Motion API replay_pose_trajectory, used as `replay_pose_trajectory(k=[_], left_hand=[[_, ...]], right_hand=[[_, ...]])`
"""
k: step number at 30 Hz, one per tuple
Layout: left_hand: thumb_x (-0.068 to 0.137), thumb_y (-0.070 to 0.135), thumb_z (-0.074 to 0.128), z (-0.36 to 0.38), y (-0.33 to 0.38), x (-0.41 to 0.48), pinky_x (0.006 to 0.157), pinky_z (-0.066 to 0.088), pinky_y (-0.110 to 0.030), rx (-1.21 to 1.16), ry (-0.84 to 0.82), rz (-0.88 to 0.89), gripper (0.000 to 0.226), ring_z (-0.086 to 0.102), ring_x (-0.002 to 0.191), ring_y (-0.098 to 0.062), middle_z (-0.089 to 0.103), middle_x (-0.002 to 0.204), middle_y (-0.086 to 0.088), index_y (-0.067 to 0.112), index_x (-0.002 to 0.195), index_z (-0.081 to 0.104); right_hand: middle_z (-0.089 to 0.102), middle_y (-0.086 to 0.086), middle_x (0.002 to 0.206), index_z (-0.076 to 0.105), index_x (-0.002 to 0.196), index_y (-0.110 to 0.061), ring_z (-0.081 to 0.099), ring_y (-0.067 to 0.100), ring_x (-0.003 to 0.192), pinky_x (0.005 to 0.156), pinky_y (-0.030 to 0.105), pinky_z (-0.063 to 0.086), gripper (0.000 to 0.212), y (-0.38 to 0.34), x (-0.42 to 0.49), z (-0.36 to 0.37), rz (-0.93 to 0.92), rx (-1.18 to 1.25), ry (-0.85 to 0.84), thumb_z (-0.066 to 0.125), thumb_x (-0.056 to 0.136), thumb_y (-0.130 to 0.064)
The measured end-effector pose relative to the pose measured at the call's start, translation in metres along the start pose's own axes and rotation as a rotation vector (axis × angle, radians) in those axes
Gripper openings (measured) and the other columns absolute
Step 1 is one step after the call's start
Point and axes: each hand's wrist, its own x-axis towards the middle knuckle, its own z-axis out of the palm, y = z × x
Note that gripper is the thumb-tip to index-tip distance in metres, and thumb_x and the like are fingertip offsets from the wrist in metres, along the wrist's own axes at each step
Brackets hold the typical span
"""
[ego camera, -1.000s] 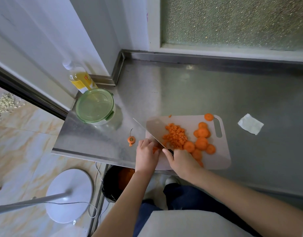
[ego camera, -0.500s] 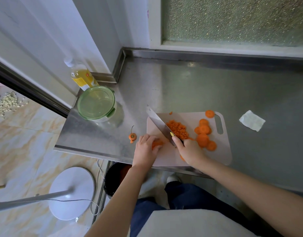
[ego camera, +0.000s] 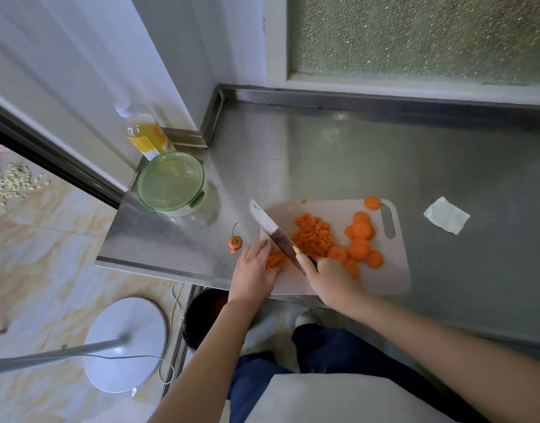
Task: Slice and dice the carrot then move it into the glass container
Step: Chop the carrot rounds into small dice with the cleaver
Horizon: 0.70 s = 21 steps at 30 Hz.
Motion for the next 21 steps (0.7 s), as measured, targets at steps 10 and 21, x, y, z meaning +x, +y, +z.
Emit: replay_pose_trajectory(k=[10, 21], left_hand=[[0.072, 0.006, 0.076, 0.013, 0.006, -0.007, 0.081, 0.042, -0.027, -0.042, 0.176, -0.011, 0.029, 0.043, 0.091, -0.017, 0.065, 0.095, -0.010, 0.002, 0.099, 0.068], [0.083, 0.003, 0.065, 0.014, 0.011, -0.006, 0.088, 0.042, -0.024, -0.079, 0.108, -0.080, 0.021, 0.051, 0.099, -0.026, 0.062, 0.104, -0.010, 0.004, 0.103, 0.070]], right_hand=[[0.069, 0.017, 0.096, 0.065, 0.094, -0.001, 0.064, 0.032, 0.090, 0.065, 0.027, 0.039, 0.065, -0.010, -0.005, 0.009, -0.041, -0.192, 0.077, 0.025, 0.099, -0.053], [0.067, 0.014, 0.082, 0.063, 0.083, -0.003, 0.063, 0.029, 0.078, 0.057, 0.028, 0.040, 0.064, 0.001, 0.005, 0.005, -0.056, -0.095, 0.086, 0.026, 0.099, -0.052]])
